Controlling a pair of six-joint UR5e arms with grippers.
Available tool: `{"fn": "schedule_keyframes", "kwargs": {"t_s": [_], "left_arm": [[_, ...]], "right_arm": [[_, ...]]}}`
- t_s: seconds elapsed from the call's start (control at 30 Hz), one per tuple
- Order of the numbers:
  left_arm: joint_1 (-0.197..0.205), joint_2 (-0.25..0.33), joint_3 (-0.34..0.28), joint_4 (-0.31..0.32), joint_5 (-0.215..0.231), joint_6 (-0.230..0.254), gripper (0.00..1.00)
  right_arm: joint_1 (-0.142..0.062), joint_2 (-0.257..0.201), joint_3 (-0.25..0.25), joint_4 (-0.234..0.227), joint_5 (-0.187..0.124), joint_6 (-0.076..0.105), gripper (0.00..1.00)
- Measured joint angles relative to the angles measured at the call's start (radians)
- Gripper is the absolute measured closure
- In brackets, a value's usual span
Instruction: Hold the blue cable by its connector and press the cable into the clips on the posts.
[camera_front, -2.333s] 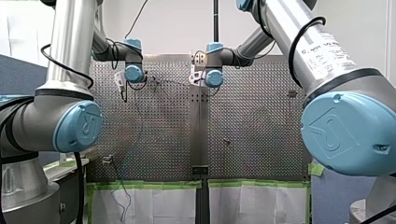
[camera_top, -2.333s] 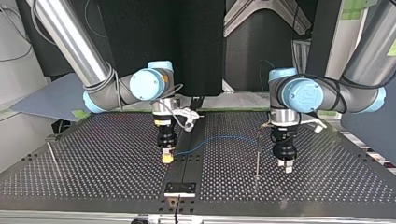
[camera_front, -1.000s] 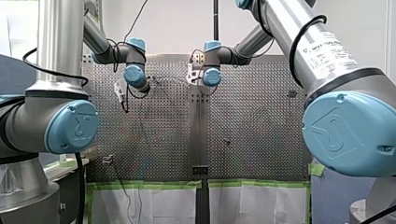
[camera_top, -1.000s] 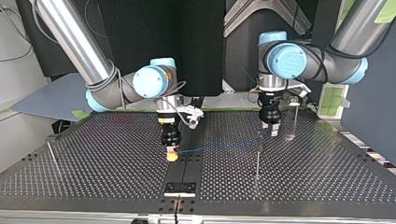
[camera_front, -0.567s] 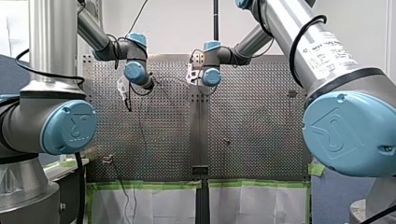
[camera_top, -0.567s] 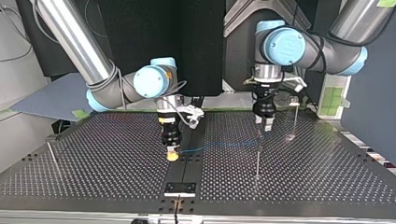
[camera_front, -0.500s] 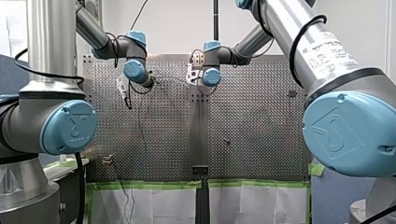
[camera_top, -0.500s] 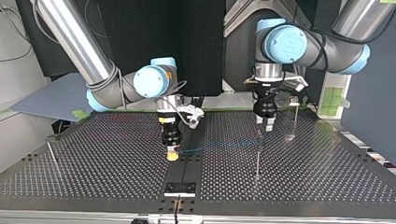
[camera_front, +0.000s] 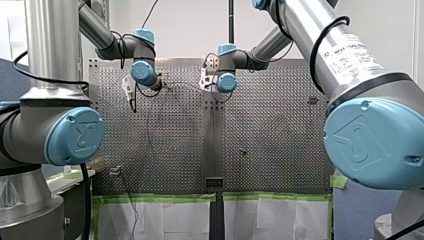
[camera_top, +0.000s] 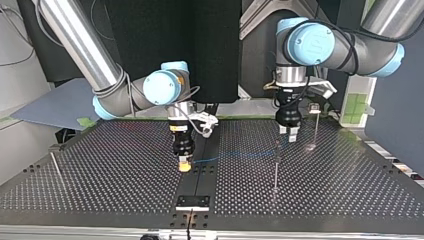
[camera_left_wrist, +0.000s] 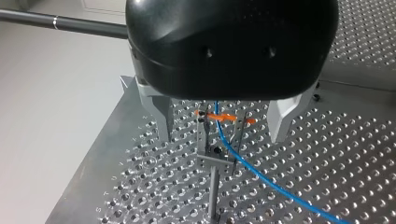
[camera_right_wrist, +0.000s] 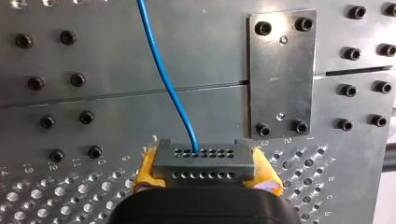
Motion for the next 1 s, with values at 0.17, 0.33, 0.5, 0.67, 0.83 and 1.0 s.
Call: {"fn": "schedule_keyframes", "kwargs": {"t_s": [0.17,0.33,0.5,0.67,0.83,1.0], "left_arm": [[0.004,0.0,0.0,0.002,0.0,0.021,0.0],[0.006,0.0,0.0,0.002,-0.001,0.032,0.0],[0.006,0.0,0.0,0.002,-0.002,0.038,0.0],[0.006,0.0,0.0,0.003,-0.002,0.044,0.0],[0.006,0.0,0.0,0.004,-0.002,0.049,0.0],[0.006,0.0,0.0,0.004,-0.002,0.053,0.0]], "right_arm": [[-0.002,0.0,0.0,0.007,0.0,0.0,1.0],[-0.005,0.001,0.001,0.01,0.0,0.0,1.0],[-0.004,0.002,0.001,0.01,-0.001,0.0,1.0],[-0.001,0.003,0.001,0.011,-0.001,0.0,1.0],[-0.001,0.003,0.0,0.011,-0.002,0.0,1.0],[-0.001,0.003,0.0,0.012,-0.005,0.0,1.0]]}}
